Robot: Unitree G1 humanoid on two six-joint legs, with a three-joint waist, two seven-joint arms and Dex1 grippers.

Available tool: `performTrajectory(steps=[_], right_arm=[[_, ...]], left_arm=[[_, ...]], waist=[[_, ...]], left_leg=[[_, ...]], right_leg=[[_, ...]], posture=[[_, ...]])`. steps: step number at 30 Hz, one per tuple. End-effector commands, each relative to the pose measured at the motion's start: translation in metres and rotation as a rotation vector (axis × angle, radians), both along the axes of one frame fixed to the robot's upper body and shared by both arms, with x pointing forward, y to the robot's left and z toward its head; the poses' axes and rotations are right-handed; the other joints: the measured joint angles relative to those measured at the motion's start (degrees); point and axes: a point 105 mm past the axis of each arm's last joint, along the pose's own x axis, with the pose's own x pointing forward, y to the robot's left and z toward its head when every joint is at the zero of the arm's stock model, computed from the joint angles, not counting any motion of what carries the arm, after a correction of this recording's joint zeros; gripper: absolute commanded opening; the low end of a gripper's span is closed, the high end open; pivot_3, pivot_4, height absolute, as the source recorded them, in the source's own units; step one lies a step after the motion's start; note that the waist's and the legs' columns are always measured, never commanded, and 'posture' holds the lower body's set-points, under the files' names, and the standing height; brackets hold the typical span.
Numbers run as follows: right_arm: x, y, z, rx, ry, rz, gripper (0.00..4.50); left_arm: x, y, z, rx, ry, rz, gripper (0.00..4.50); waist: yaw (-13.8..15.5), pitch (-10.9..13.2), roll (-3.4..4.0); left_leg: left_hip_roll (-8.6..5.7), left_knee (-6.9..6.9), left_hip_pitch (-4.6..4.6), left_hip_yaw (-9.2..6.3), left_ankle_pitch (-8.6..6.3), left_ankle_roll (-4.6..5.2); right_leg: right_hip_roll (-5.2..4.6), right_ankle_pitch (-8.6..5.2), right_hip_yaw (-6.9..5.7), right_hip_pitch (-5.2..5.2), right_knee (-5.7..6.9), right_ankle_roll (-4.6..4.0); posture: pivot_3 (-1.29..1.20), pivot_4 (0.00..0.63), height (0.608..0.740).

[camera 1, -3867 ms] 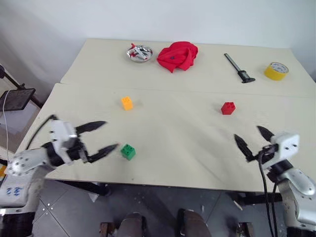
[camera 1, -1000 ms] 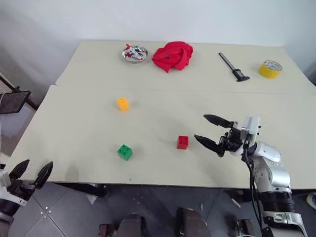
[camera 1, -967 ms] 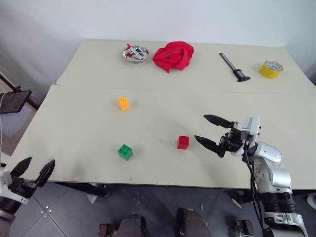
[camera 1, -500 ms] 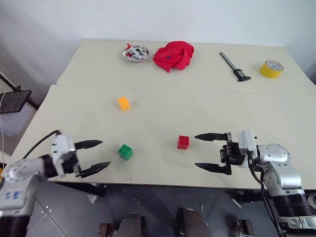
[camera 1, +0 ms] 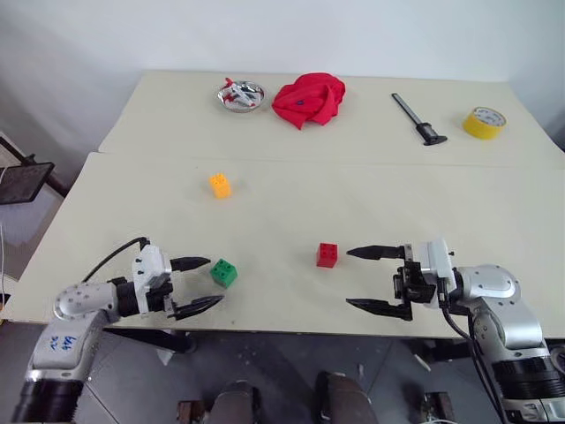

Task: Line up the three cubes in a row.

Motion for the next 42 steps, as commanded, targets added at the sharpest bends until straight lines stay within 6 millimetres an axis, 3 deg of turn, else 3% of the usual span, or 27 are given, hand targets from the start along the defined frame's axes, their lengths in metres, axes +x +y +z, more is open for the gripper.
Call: performTrajectory(steps=[1, 5, 8, 16, 20, 22, 27, 30, 34, 38, 42], right_arm=[[-0.002, 0.005, 0.005, 0.024, -0.040, -0.009, 4.47], [-0.002, 0.009, 0.004, 0.032, -0.037, -0.005, 4.47], [-0.002, 0.008, 0.004, 0.033, -0.038, -0.002, 4.50], [0.002, 0.001, 0.004, 0.024, -0.040, -0.029, 4.50], [0.003, -0.009, 0.006, 0.031, -0.044, -0.087, 4.50], [0.002, -0.013, 0.006, 0.032, -0.041, -0.109, 4.50], [0.000, -0.029, 0.005, 0.015, -0.040, -0.182, 4.50], [0.000, -0.035, 0.007, 0.015, -0.044, -0.219, 4.50], [-0.004, -0.044, 0.007, 0.020, -0.051, -0.267, 4.50], [-0.006, -0.043, 0.004, 0.030, -0.046, -0.283, 4.50], [-0.006, -0.038, 0.001, 0.043, -0.038, -0.274, 4.50]], left_arm=[[-0.003, -0.013, 0.004, -0.025, -0.032, 0.102, 4.50], [-0.007, -0.028, 0.003, -0.074, 0.000, 0.166, 4.50], [-0.012, -0.027, 0.002, -0.063, -0.003, 0.186, 3.93], [-0.011, -0.020, 0.005, 0.011, 0.016, 0.064, 1.49], [0.022, -0.031, 0.041, 0.014, -0.076, -0.164, 1.48], [0.033, -0.041, 0.049, 0.062, -0.101, -0.290, 1.48], [0.058, -0.076, 0.036, 0.202, -0.112, -0.506, 1.48], [0.072, -0.086, 0.020, 0.284, -0.093, -0.528, 1.48], [0.086, -0.100, 0.013, 0.315, -0.111, -0.491, 1.48], [0.085, -0.104, 0.014, 0.271, -0.107, -0.507, 1.48], [0.082, -0.105, 0.018, 0.239, -0.099, -0.526, 2.84]], waist=[[-0.01, 0.00, 0.00], [0.03, 0.00, 0.00], [-0.03, 0.00, 0.00], [0.19, 0.00, 0.00], [1.34, 0.01, 0.02], [1.52, 0.00, -0.01], [1.25, -0.05, 0.08], [0.97, -0.02, 0.03], [1.23, -0.02, 0.01], [1.42, -0.01, 0.01], [1.29, -0.01, 0.01]], left_leg=[[0.00, 0.01, 0.00, -0.01, 0.00, 0.00], [0.00, 0.06, 0.01, -0.08, -0.01, 0.01], [0.00, 0.07, 0.03, -0.11, -0.01, 0.01], [-0.01, 0.10, 0.03, -0.10, -0.02, 0.02], [-0.05, 0.18, 0.00, 0.00, -0.02, 0.04], [-0.09, 0.29, -0.12, 0.14, 0.03, 0.06], [-0.11, 0.16, -0.04, 0.45, -0.11, 0.16], [-0.08, 0.12, -0.04, 0.55, -0.11, 0.16], [-0.06, 0.18, -0.04, 0.56, -0.11, 0.17], [-0.08, 0.28, 0.00, 0.53, -0.12, 0.24], [-0.07, 0.29, 0.02, 0.51, -0.11, 0.24]], right_leg=[[0.00, 0.00, 0.01, 0.00, -0.02, 0.00], [0.00, 0.00, 0.05, 0.01, 0.00, 0.00], [0.00, 0.00, 0.07, 0.02, -0.01, -0.01], [0.00, -0.01, 0.08, 0.04, -0.05, -0.03], [0.01, -0.02, 0.06, 0.05, -0.03, -0.05], [0.03, -0.01, -0.10, 0.13, -0.05, -0.06], [0.01, 0.08, -0.28, 0.14, -0.23, 0.11], [0.03, 0.08, -0.33, 0.11, -0.29, 0.11], [0.02, 0.08, -0.33, 0.13, -0.26, 0.11], [-0.02, 0.09, -0.30, 0.27, -0.31, 0.13], [-0.01, 0.09, -0.31, 0.30, -0.29, 0.13]], posture=[[0.00, 0.150, 0.740], [0.00, 0.150, 0.740], [0.00, 0.150, 0.740], [0.00, 0.150, 0.740], [0.00, 0.150, 0.740], [0.00, 0.150, 0.740], [0.00, 0.150, 0.740], [0.00, 0.150, 0.740], [0.00, 0.150, 0.740], [0.00, 0.150, 0.740], [0.00, 0.150, 0.740]])
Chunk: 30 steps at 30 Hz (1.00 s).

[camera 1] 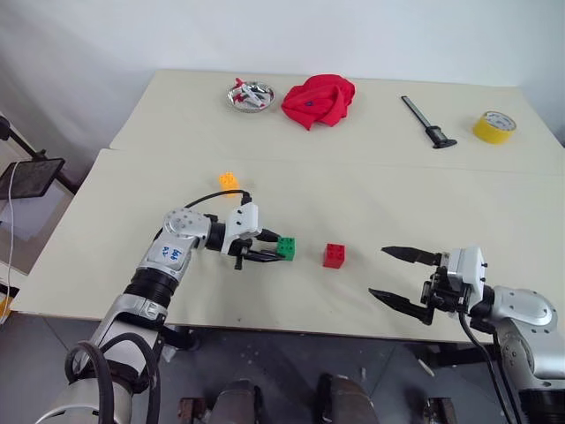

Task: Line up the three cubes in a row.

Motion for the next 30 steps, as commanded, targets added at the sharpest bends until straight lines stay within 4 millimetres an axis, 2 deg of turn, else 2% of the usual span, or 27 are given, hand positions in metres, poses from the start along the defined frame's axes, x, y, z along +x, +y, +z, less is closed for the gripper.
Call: performTrajectory(steps=[1, 4, 8, 10, 11, 13, 16, 17, 19, 22, 24, 27, 30], right_arm=[[-0.002, 0.008, 0.010, 0.021, -0.055, 0.028, 4.50], [0.000, 0.014, 0.012, 0.036, -0.061, 0.050, 4.50], [0.004, 0.023, 0.023, 0.100, -0.065, 0.068, 4.50], [0.006, 0.027, 0.028, 0.137, -0.067, 0.070, 4.50], [0.009, 0.029, 0.032, 0.167, -0.080, 0.061, 4.50], [0.015, 0.033, 0.038, 0.215, -0.087, 0.050, 4.50], [0.026, 0.040, 0.049, 0.261, -0.150, 0.026, 4.50], [0.031, 0.040, 0.053, 0.271, -0.177, 0.003, 4.50], [0.038, 0.039, 0.059, 0.294, -0.195, -0.032, 4.50], [0.049, 0.031, 0.062, 0.294, -0.230, -0.105, 4.50], [0.053, 0.028, 0.059, 0.272, -0.227, -0.127, 4.50], [0.050, 0.027, 0.054, 0.263, -0.203, -0.121, 4.50], [0.043, 0.029, 0.050, 0.242, -0.186, -0.076, 4.50]], left_arm=[[0.001, 0.000, 0.011, -0.043, -0.025, 0.008, 3.09], [0.008, 0.015, 0.037, -0.166, -0.075, 0.092, 4.00], [-0.019, 0.059, 0.068, -0.331, -0.123, 0.114, 4.00], [-0.031, 0.085, 0.073, -0.362, -0.153, 0.215, 4.00], [-0.037, 0.104, 0.075, -0.370, -0.233, 0.303, 4.17], [-0.043, 0.140, 0.073, -0.412, -0.290, 0.527, 4.47], [-0.054, 0.194, 0.053, -0.481, -0.295, 0.872, 4.47], [-0.062, 0.209, 0.044, -0.498, -0.285, 0.976, 4.47], [-0.074, 0.225, 0.034, -0.537, -0.271, 1.114, 4.47], [-0.094, 0.237, 0.016, -0.582, -0.240, 1.267, 4.47], [-0.101, 0.235, 0.008, -0.598, -0.217, 1.324, 4.47], [-0.093, 0.212, 0.006, -0.584, -0.201, 1.289, 4.47], [-0.074, 0.175, 0.013, -0.563, -0.194, 1.180, 4.47]], waist=[[-0.04, 0.00, 0.00], [-0.08, 0.01, -0.01], [-1.50, 0.01, -0.01], [-1.88, 0.01, 0.01], [-2.01, 0.01, 0.00], [-1.95, 0.02, 0.01], [-1.57, 0.02, 0.01], [-1.54, 0.02, 0.01], [-1.27, 0.02, 0.00], [-0.58, 0.02, -0.04], [-0.39, 0.01, -0.04], [0.06, 0.01, -0.04], [-0.01, 0.01, -0.04]], left_leg=[[0.00, 0.00, -0.01, -0.01, 0.00, 0.00], [0.01, 0.00, -0.02, -0.05, 0.00, 0.00], [0.07, -0.06, 0.01, -0.09, 0.00, -0.02], [0.10, -0.11, 0.05, -0.31, -0.02, -0.06], [0.10, -0.12, 0.07, -0.43, -0.02, -0.06], [0.13, -0.12, 0.10, -0.57, -0.03, -0.07], [0.11, -0.05, 0.09, -0.60, -0.03, -0.07], [0.11, -0.05, 0.10, -0.60, -0.03, -0.07], [0.12, -0.06, 0.09, -0.62, -0.05, -0.04], [0.16, -0.05, 0.04, -0.73, -0.07, 0.01], [0.15, -0.06, 0.05, -0.68, -0.10, 0.03], [0.05, -0.06, 0.04, -0.67, -0.11, 0.02], [0.03, -0.06, 0.06, -0.61, -0.11, 0.01]], right_leg=[[0.00, 0.00, 0.00, -0.01, 0.00, 0.00], [0.00, 0.00, -0.03, -0.01, 0.00, 0.00], [0.00, 0.00, -0.03, -0.06, 0.09, 0.00], [0.00, 0.00, -0.05, -0.09, 0.15, 0.00], [0.00, 0.00, -0.05, -0.09, 0.18, 0.00], [-0.01, 0.00, -0.01, -0.08, 0.17, 0.00], [-0.04, 0.00, 0.03, -0.06, 0.15, -0.01], [-0.05, 0.00, 0.04, -0.05, 0.14, -0.01], [-0.11, 0.01, 0.06, -0.05, 0.15, -0.01], [-0.16, 0.05, 0.06, -0.04, 0.14, 0.06], [-0.17, 0.06, 0.09, -0.04, 0.10, 0.07], [-0.14, 0.06, 0.07, -0.04, 0.09, 0.07], [-0.12, 0.07, 0.09, -0.04, 0.10, 0.04]], posture=[[0.00, 0.150, 0.740], [0.00, 0.150, 0.740], [0.00, 0.150, 0.740], [0.00, 0.150, 0.740], [0.00, 0.150, 0.740], [0.00, 0.150, 0.740], [0.00, 0.150, 0.740], [0.00, 0.150, 0.740], [0.00, 0.150, 0.740], [0.00, 0.150, 0.740], [0.00, 0.150, 0.740], [0.00, 0.150, 0.740], [0.00, 0.150, 0.740]])
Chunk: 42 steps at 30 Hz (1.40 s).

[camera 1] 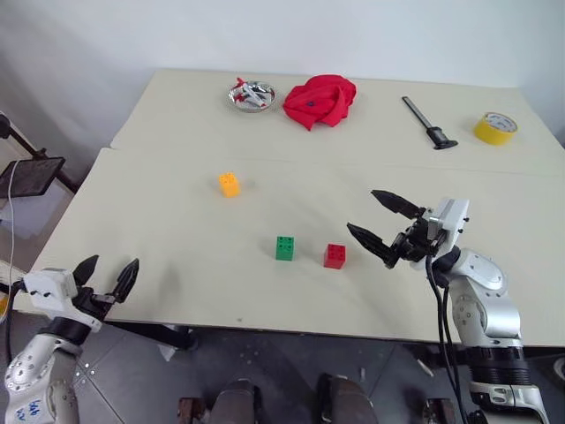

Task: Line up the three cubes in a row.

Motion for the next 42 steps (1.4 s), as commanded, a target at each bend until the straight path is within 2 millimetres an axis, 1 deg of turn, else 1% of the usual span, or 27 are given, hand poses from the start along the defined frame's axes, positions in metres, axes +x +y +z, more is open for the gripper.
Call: performTrajectory(steps=[1, 2, 3, 5, 8, 9, 11, 15, 17, 20, 24, 26, 28, 31, 36, 37, 40, 42], right_arm=[[-0.012, -0.001, 0.005, -0.040, -0.031, 0.051, 4.50], [-0.014, -0.001, 0.003, -0.056, -0.026, 0.062, 4.50], [-0.016, -0.002, 0.000, -0.078, -0.017, 0.074, 4.50], [-0.018, -0.006, -0.004, -0.105, -0.004, 0.080, 4.50], [-0.018, -0.011, -0.005, -0.107, 0.017, 0.076, 4.50], [-0.019, -0.010, -0.007, -0.116, 0.024, 0.084, 4.50], [-0.023, -0.006, -0.009, -0.124, 0.034, 0.108, 4.50], [-0.026, -0.003, -0.007, -0.119, 0.039, 0.119, 4.50], [-0.026, -0.002, -0.007, -0.117, 0.043, 0.118, 4.50], [-0.028, 0.000, -0.008, -0.114, 0.050, 0.127, 4.50], [-0.028, 0.002, -0.009, -0.114, 0.056, 0.132, 4.50], [-0.028, 0.002, -0.009, -0.113, 0.057, 0.132, 4.50], [-0.027, 0.002, -0.008, -0.111, 0.056, 0.129, 4.50], [-0.027, 0.001, -0.009, -0.109, 0.058, 0.123, 4.50], [-0.027, 0.002, -0.011, -0.102, 0.063, 0.121, 4.50], [-0.027, 0.003, -0.012, -0.101, 0.063, 0.121, 4.50], [-0.026, 0.004, -0.012, -0.098, 0.063, 0.123, 4.50], [-0.026, 0.005, -0.012, -0.095, 0.061, 0.123, 4.50]], left_arm=[[0.024, -0.044, 0.023, 0.078, -0.051, -0.125, 4.47], [0.031, -0.053, 0.027, 0.084, -0.052, -0.148, 4.47], [0.042, -0.063, 0.031, 0.105, -0.044, -0.163, 4.47], [0.058, -0.075, 0.038, 0.102, -0.041, -0.160, 4.47], [0.087, -0.094, 0.043, 0.100, -0.019, -0.141, 4.47], [0.100, -0.097, 0.042, 0.101, -0.002, -0.092, 4.47], [0.124, -0.109, 0.042, 0.045, 0.016, -0.042, 4.47], [0.150, -0.127, 0.044, -0.015, 0.031, 0.034, 4.47], [0.161, -0.138, 0.045, -0.043, 0.042, 0.044, 4.47], [0.174, -0.144, 0.048, -0.039, 0.047, 0.094, 4.47], [0.183, -0.157, 0.052, -0.044, 0.050, 0.089, 4.47], [0.184, -0.164, 0.049, -0.044, 0.068, 0.082, 4.47], [0.183, -0.166, 0.046, -0.047, 0.084, 0.087, 4.47], [0.179, -0.162, 0.044, -0.035, 0.085, 0.110, 3.86], [0.174, -0.157, 0.043, -0.027, 0.086, 0.106, 2.30], [0.173, -0.157, 0.043, -0.024, 0.087, 0.103, 2.12], [0.171, -0.153, 0.043, -0.013, 0.087, 0.091, 2.12], [0.167, -0.143, 0.045, 0.027, 0.058, 0.034, 2.12]], waist=[[0.04, 0.00, 0.00], [0.01, 0.00, 0.00], [-0.11, 0.00, 0.00], [-0.16, 0.00, 0.00], [-0.33, -0.01, 0.01], [-0.30, -0.01, 0.01], [-0.08, -0.01, 0.00], [-0.11, 0.00, -0.02], [-0.02, 0.01, -0.03], [0.00, 0.01, -0.04], [-0.01, 0.02, -0.04], [-0.01, 0.02, -0.04], [-0.01, 0.02, -0.04], [-0.02, 0.02, -0.04], [-0.05, 0.02, -0.04], [-0.04, 0.02, -0.04], [-0.01, 0.02, -0.04], [-0.07, 0.02, -0.04]], left_leg=[[0.00, 0.00, 0.00, 0.02, 0.00, 0.00], [-0.04, 0.00, 0.00, 0.06, 0.00, 0.01], [-0.03, 0.00, -0.01, 0.10, 0.00, 0.01], [-0.03, 0.00, 0.01, 0.13, 0.00, 0.01], [0.00, -0.02, 0.04, 0.15, 0.00, 0.00], [0.00, -0.03, 0.03, 0.17, 0.01, 0.00], [-0.03, 0.01, 0.04, 0.31, 0.02, -0.01], [-0.03, 0.02, -0.02, 0.49, 0.04, 0.00], [-0.04, 0.00, -0.05, 0.46, 0.04, 0.00], [-0.04, 0.00, -0.08, 0.44, 0.04, 0.00], [-0.04, 0.00, -0.09, 0.44, 0.04, -0.01], [-0.04, 0.00, -0.10, 0.44, 0.04, -0.01], [-0.04, -0.01, -0.09, 0.44, 0.04, -0.01], [-0.04, 0.00, -0.10, 0.43, 0.04, -0.01], [-0.04, 0.00, -0.09, 0.42, 0.04, -0.01], [-0.04, 0.00, -0.09, 0.42, 0.04, -0.01], [-0.04, 0.01, -0.09, 0.42, 0.04, -0.01], [-0.04, 0.00, -0.09, 0.42, 0.04, -0.01]], right_leg=[[0.01, 0.00, 0.01, 0.00, -0.01, 0.00], [0.00, 0.00, 0.01, 0.01, -0.01, 0.00], [0.02, 0.00, 0.01, 0.01, -0.02, 0.00], [0.04, 0.00, 0.03, 0.01, -0.01, 0.00], [0.07, 0.00, 0.03, 0.00, -0.01, 0.00], [0.10, 0.00, 0.01, 0.00, -0.01, 0.00], [0.10, 0.01, -0.01, 0.03, -0.01, 0.01], [0.10, 0.02, -0.08, 0.06, -0.10, 0.04], [0.10, 0.02, -0.14, 0.06, -0.12, 0.04], [0.10, 0.03, -0.18, 0.06, -0.14, 0.05], [0.10, 0.03, -0.19, 0.08, -0.19, 0.05], [0.10, 0.03, -0.20, 0.08, -0.22, 0.06], [0.10, 0.04, -0.20, 0.09, -0.22, 0.07], [0.10, 0.04, -0.20, 0.09, -0.22, 0.07], [0.10, 0.04, -0.20, 0.09, -0.22, 0.07], [0.10, 0.04, -0.20, 0.09, -0.22, 0.07], [0.10, 0.04, -0.20, 0.10, -0.22, 0.07], [0.10, 0.04, -0.20, 0.10, -0.22, 0.07]], posture=[[0.00, 0.150, 0.740], [0.00, 0.150, 0.740], [0.00, 0.150, 0.740], [0.00, 0.150, 0.740], [0.00, 0.150, 0.740], [0.00, 0.150, 0.740], [0.00, 0.150, 0.740], [0.00, 0.150, 0.740], [0.00, 0.150, 0.740], [0.00, 0.150, 0.740], [0.00, 0.150, 0.740], [0.00, 0.150, 0.740], [0.00, 0.150, 0.740], [0.00, 0.150, 0.740], [0.00, 0.150, 0.740], [0.00, 0.150, 0.740], [0.00, 0.150, 0.740], [0.00, 0.150, 0.740]])
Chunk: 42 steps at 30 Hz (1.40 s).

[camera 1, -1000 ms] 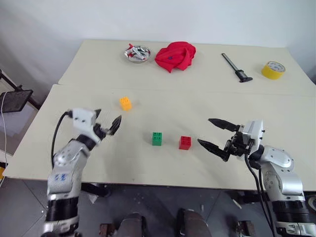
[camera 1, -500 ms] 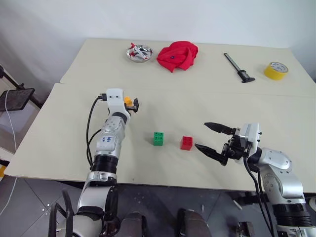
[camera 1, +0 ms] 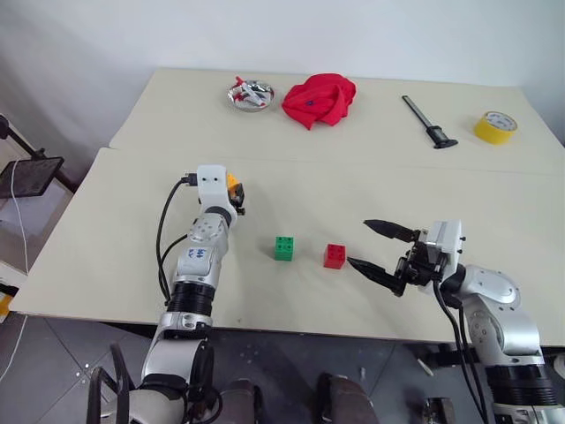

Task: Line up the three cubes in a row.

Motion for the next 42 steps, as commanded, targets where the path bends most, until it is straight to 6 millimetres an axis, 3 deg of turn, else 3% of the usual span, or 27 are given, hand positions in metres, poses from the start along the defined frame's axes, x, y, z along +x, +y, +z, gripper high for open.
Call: performTrajectory(steps=[1, 6, 9, 13, 15, 22, 23, 30, 36, 42], right_arm=[[-0.002, 0.004, 0.009, 0.011, -0.050, 0.006, 4.50], [-0.003, 0.002, 0.009, 0.008, -0.047, 0.001, 4.50], [-0.004, 0.001, 0.009, 0.006, -0.049, -0.004, 4.50], [-0.005, -0.002, 0.009, 0.002, -0.044, -0.012, 4.50], [-0.006, -0.001, 0.008, 0.002, -0.041, -0.012, 4.50], [-0.009, 0.001, 0.007, 0.003, -0.033, -0.006, 4.50], [-0.009, 0.000, 0.008, 0.003, -0.032, -0.006, 4.50], [-0.010, -0.002, 0.009, -0.002, -0.030, -0.005, 4.50], [-0.008, 0.000, 0.009, -0.001, -0.024, 0.005, 4.50], [-0.006, 0.003, 0.009, -0.002, -0.022, 0.023, 4.50]], left_arm=[[-0.007, 0.012, 0.015, 0.068, -0.075, -0.090, 2.12], [-0.026, 0.021, 0.015, 0.067, -0.086, -0.365, 2.12], [-0.044, 0.023, 0.019, 0.154, -0.106, -0.555, 2.12], [-0.069, 0.064, 0.007, 0.325, -0.008, -0.721, 2.12], [-0.074, 0.067, -0.001, 0.369, 0.026, -0.766, 2.12], [-0.073, 0.050, 0.005, 0.294, -0.050, -0.744, 4.31], [-0.074, 0.049, 0.005, 0.297, -0.056, -0.730, 4.45], [-0.082, 0.066, 0.003, 0.242, -0.013, -0.458, 4.45], [-0.090, 0.067, -0.010, 0.246, 0.038, -0.452, 4.45], [-0.074, 0.066, -0.015, 0.229, 0.017, -0.512, 2.69]], waist=[[-0.09, 0.00, 0.00], [-0.29, 0.00, 0.01], [-0.18, 0.00, 0.01], [-0.32, 0.00, 0.02], [-0.34, 0.00, 0.02], [-0.04, 0.00, 0.01], [-0.13, 0.00, 0.01], [-0.99, 0.00, 0.01], [-0.52, 0.00, 0.01], [-0.08, 0.00, 0.02]], left_leg=[[0.01, 0.00, 0.01, 0.00, 0.00, 0.00], [0.03, -0.03, 0.04, -0.01, 0.03, -0.06], [0.03, -0.03, 0.02, -0.02, 0.03, -0.06], [0.05, -0.02, 0.02, -0.03, 0.03, -0.07], [0.05, -0.05, 0.05, -0.02, 0.03, -0.07], [0.01, 0.03, 0.00, -0.12, 0.00, -0.02], [0.02, 0.02, 0.01, -0.12, 0.00, -0.03], [0.06, -0.03, 0.09, -0.12, 0.01, -0.03], [0.05, -0.01, 0.10, -0.23, 0.01, -0.03], [0.03, 0.02, 0.07, -0.13, 0.01, -0.03]], right_leg=[[0.01, 0.00, -0.01, 0.00, 0.00, 0.00], [0.04, 0.00, -0.02, 0.00, 0.03, -0.01], [0.03, 0.00, -0.02, 0.00, 0.02, -0.01], [0.05, -0.01, -0.03, 0.00, 0.02, -0.02], [0.05, -0.02, -0.03, -0.01, 0.02, -0.03], [0.01, 0.00, -0.05, 0.08, 0.02, 0.00], [0.02, 0.00, -0.06, 0.08, 0.02, 0.00], [0.02, 0.00, -0.02, 0.08, 0.10, 0.00], [-0.01, 0.00, 0.00, 0.08, 0.09, 0.00], [0.00, 0.00, -0.01, 0.08, 0.05, -0.01]], posture=[[0.00, 0.150, 0.740], [0.00, 0.150, 0.740], [0.00, 0.150, 0.740], [0.00, 0.150, 0.740], [0.00, 0.150, 0.740], [0.00, 0.150, 0.740], [0.00, 0.150, 0.740], [0.00, 0.150, 0.740], [0.00, 0.150, 0.740], [0.00, 0.150, 0.740]])
